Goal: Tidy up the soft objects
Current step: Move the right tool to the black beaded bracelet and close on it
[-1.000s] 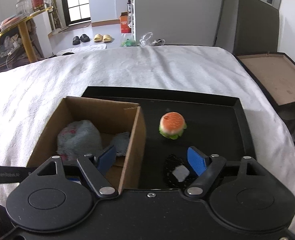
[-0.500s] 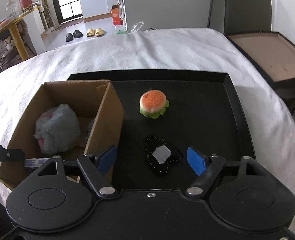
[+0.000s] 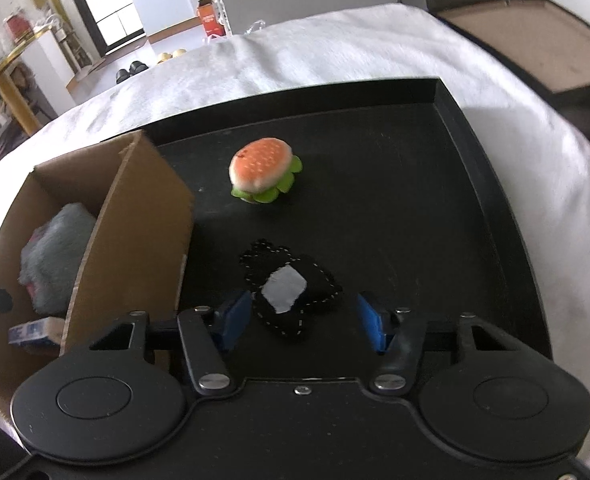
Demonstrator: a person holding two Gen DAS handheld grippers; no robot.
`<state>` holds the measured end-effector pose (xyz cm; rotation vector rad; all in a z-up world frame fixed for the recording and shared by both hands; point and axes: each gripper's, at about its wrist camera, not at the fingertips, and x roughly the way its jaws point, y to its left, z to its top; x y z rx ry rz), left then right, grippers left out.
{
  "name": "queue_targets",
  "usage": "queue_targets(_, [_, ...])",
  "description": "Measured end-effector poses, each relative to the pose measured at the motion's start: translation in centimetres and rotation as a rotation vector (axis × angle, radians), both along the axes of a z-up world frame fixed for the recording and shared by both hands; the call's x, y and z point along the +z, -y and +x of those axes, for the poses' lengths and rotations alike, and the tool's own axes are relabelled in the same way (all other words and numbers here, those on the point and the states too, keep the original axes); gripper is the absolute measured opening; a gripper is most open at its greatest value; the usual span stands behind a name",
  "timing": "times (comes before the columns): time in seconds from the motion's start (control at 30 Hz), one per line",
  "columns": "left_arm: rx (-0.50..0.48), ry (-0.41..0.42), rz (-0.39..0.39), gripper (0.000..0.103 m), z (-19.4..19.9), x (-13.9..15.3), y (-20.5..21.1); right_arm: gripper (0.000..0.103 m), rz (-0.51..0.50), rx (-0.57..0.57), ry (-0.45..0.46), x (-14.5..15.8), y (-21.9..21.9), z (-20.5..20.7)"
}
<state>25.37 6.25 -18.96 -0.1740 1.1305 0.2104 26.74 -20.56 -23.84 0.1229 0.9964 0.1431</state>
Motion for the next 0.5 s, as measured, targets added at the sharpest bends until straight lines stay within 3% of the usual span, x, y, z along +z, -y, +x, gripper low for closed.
queue_targets(0.43, [-0.021, -0.044, 0.06, 0.053, 2.1, -1.1, 2.0, 0.056, 0.081, -0.004, -0.006, -2.1, 0.8, 1.4])
queue_targets(0.5, [-0.021, -0.05, 0.067, 0.053, 2.3, -1.1, 2.2, 0.05, 0.079, 0.011, 0.004, -2.1, 0.6, 1.5])
